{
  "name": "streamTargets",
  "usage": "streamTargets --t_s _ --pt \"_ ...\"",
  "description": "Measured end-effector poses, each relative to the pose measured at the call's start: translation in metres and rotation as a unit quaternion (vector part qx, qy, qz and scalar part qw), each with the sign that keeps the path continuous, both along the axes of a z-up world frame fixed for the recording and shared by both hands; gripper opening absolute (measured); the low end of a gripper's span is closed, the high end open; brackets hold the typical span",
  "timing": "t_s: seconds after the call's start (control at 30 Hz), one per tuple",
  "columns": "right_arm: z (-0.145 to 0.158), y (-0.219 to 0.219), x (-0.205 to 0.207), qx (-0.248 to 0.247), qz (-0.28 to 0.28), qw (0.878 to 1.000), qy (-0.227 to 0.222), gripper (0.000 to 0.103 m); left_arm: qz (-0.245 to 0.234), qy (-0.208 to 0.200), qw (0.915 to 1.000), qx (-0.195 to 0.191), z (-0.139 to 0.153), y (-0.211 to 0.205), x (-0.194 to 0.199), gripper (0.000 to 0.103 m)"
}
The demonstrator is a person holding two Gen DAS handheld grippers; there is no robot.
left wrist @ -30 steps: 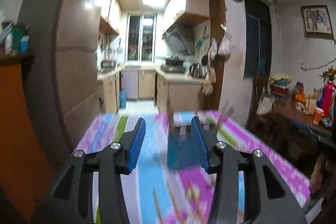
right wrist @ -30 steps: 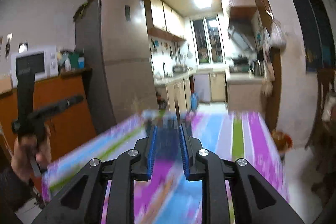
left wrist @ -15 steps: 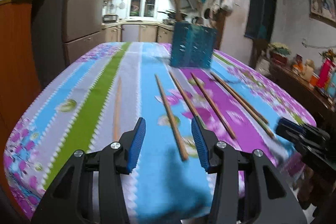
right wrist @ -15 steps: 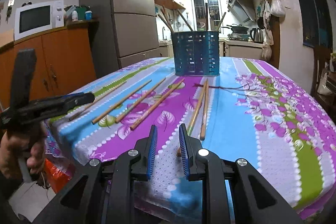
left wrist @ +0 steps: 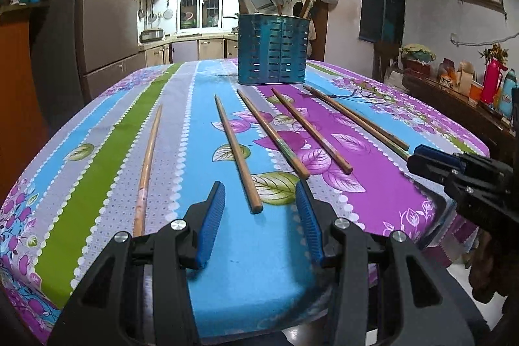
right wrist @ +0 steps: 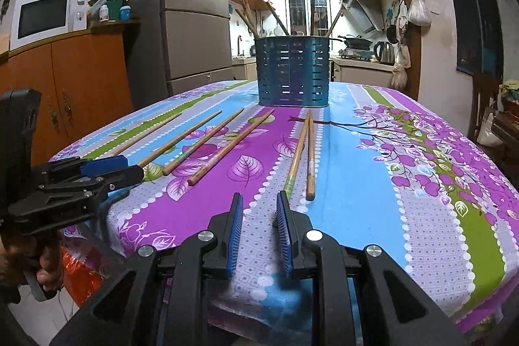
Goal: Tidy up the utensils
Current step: 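Close the left tool on one chopstick while the right tool grasps another, then lift both chopsticks and carry them above the blue utensil holder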
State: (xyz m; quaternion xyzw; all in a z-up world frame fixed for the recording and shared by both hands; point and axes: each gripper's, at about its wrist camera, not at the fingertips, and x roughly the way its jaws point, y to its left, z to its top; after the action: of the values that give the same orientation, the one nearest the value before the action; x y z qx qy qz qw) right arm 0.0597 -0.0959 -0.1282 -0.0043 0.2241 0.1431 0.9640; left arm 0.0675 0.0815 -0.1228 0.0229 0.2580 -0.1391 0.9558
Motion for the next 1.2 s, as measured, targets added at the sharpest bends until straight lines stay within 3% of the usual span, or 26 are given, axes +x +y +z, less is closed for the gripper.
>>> streamTargets --t_s 0.1,0.4,0.47,0.53,0.6,1.07,1.2 --pt "0.004 0.0 -0.006 -0.008 -0.011 1.0 -0.019 0.023 0.0 -0.007 1.0 0.005 -0.001 -0.002 -0.003 0.044" --pt "-0.007 0.0 0.005 -0.007 -0.025 1.0 0.0 0.023 0.005 -0.021 0.9997 0.013 -0.004 -0.005 -0.004 0.043" --pt "-0.008 0.001 0.006 -0.006 -0.027 1.0 -0.002 0.022 0.011 -0.027 0.9995 0.011 -0.005 -0.005 -0.005 0.037" --pt "-0.009 0.001 0.007 -0.008 -0.028 1.0 -0.004 0.019 0.015 -0.032 0.9993 0.012 -0.006 -0.004 -0.006 0.023" --pt "-0.009 0.002 0.008 -0.008 -0.03 0.999 -0.006 0.018 0.023 -0.036 0.999 0.01 -0.007 -0.002 -0.005 0.016" --pt "-0.014 0.006 0.004 -0.014 -0.045 0.999 -0.024 0.018 0.051 -0.067 0.9964 0.005 -0.011 -0.006 -0.007 0.015" --pt "-0.014 0.004 0.003 -0.004 -0.048 0.999 -0.027 0.011 0.058 -0.067 0.9961 0.003 -0.01 -0.004 -0.007 0.006"
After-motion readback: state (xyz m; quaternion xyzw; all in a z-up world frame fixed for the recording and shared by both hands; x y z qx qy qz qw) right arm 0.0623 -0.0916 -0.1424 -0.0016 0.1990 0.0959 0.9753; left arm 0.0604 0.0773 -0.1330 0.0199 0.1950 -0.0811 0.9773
